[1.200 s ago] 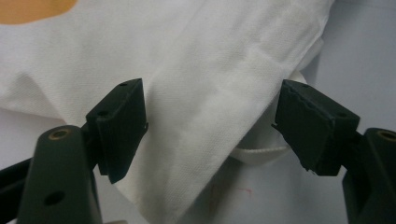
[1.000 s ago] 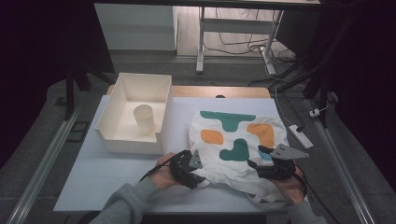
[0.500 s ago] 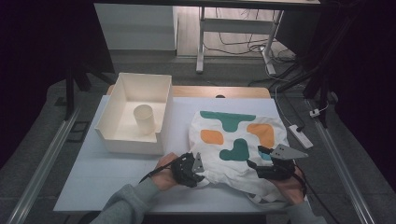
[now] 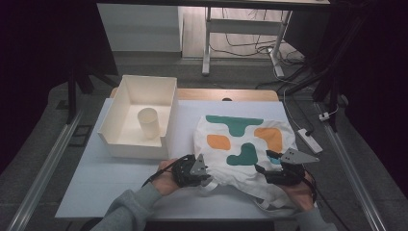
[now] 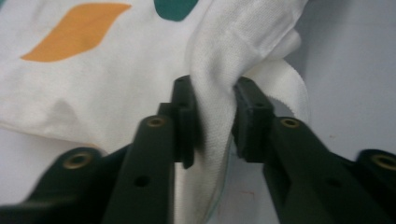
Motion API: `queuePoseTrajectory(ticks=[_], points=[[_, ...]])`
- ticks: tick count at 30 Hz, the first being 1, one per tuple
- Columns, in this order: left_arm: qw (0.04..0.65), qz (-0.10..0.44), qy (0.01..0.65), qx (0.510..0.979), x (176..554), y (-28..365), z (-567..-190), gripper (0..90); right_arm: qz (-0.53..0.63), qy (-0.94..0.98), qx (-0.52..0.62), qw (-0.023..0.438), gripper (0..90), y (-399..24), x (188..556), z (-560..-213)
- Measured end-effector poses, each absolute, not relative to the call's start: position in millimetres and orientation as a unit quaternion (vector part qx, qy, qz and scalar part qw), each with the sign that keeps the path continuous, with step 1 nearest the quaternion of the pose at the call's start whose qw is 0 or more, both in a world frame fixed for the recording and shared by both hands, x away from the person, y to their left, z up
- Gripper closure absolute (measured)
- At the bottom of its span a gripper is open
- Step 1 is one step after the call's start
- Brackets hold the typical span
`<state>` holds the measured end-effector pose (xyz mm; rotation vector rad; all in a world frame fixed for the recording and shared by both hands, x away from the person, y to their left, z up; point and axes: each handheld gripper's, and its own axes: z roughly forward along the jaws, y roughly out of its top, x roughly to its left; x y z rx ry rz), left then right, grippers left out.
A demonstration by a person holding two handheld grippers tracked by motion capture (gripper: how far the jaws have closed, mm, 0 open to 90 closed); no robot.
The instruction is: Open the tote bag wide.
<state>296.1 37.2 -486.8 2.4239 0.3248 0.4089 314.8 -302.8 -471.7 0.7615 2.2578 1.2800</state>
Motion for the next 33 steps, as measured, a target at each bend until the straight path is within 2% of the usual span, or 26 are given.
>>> queuePoseTrajectory(ticks=[5, 14, 20, 26, 33], points=[[0.354, 0.136, 0.134, 0.916, 298.4, 44.8, -477.2, 80.4, 0.467, 0.814, 0.273, 0.214, 28.6, -302.8, 314.2, -470.0], [0.382, 0.119, 0.169, 0.901, 302.6, 58.2, -469.8, 81.7, 0.478, 0.813, 0.262, 0.204, 27.5, -299.0, 308.2, -456.2], [0.384, 0.114, 0.187, 0.897, 304.5, 66.6, -469.3, 81.7, 0.454, 0.847, 0.213, 0.175, 27.3, -269.0, 285.1, -440.6], [0.383, 0.111, 0.196, 0.896, 305.6, 70.8, -469.7, 81.7, 0.415, 0.878, 0.179, 0.159, 28.3, -248.7, 267.3, -447.1], [0.382, 0.104, 0.200, 0.896, 307.4, 72.3, -471.4, 81.7, 0.355, 0.898, 0.188, 0.181, 29.1, -247.0, 262.0, -463.4]])
